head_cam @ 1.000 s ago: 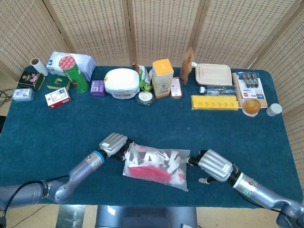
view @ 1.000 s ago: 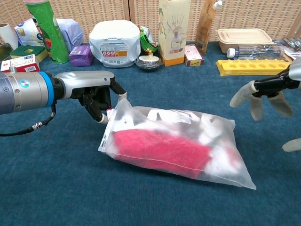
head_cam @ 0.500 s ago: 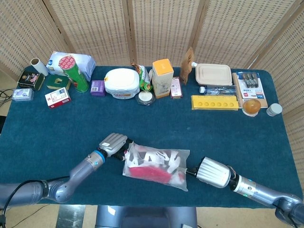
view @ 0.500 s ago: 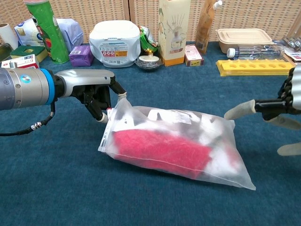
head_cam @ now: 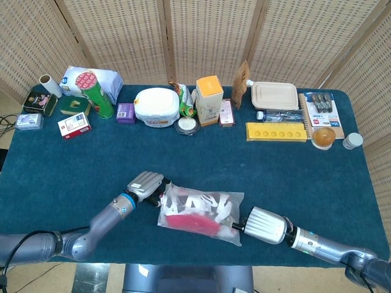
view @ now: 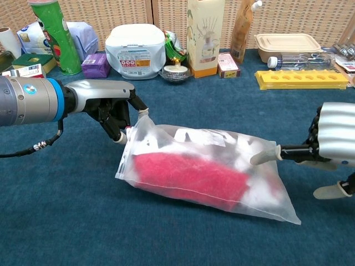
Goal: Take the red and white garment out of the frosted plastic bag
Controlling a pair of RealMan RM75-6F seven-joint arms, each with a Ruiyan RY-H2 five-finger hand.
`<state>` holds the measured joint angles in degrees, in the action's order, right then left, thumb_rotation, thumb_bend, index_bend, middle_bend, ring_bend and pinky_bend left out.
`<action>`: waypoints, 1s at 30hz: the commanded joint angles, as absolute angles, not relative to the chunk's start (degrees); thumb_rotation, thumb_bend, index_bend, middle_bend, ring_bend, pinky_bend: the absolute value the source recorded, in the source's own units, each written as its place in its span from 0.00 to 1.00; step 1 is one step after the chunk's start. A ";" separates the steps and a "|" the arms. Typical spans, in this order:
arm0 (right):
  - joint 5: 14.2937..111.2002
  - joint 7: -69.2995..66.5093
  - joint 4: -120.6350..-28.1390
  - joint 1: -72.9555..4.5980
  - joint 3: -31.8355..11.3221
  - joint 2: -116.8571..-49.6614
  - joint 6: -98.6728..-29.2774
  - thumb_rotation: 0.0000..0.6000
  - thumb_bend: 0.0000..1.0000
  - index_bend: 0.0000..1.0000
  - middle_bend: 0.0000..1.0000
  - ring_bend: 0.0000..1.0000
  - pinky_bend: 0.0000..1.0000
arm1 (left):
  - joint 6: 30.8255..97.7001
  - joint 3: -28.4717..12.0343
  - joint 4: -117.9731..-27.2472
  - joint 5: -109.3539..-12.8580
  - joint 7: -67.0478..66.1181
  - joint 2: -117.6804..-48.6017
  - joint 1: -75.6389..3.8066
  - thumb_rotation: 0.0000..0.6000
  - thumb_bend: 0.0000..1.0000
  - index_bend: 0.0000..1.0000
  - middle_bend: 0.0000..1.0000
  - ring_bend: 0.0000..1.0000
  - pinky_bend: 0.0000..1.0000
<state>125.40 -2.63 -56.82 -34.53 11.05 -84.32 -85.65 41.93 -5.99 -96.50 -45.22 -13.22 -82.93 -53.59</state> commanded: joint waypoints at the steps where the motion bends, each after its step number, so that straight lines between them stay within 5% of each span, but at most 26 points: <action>1: 125.50 -1.44 -57.25 -34.67 11.86 -84.58 -84.38 1.00 0.09 0.17 0.80 1.00 1.00 | 41.94 -5.97 -96.58 -44.73 -13.10 -82.89 -53.73 1.00 0.42 0.77 1.00 1.00 1.00; 13: 125.95 0.09 -58.70 -34.08 13.83 -84.39 -86.38 1.00 0.15 0.15 0.80 1.00 1.00 | 42.56 -5.19 -96.36 -41.71 -13.71 -83.48 -54.56 1.00 0.43 0.78 1.00 1.00 1.00; 30: 128.54 0.64 -54.57 -34.06 14.52 -85.74 -92.48 1.00 0.09 0.14 0.79 1.00 1.00 | 43.08 -5.77 -95.24 -37.72 -14.97 -84.97 -56.57 1.00 0.43 0.77 1.00 1.00 1.00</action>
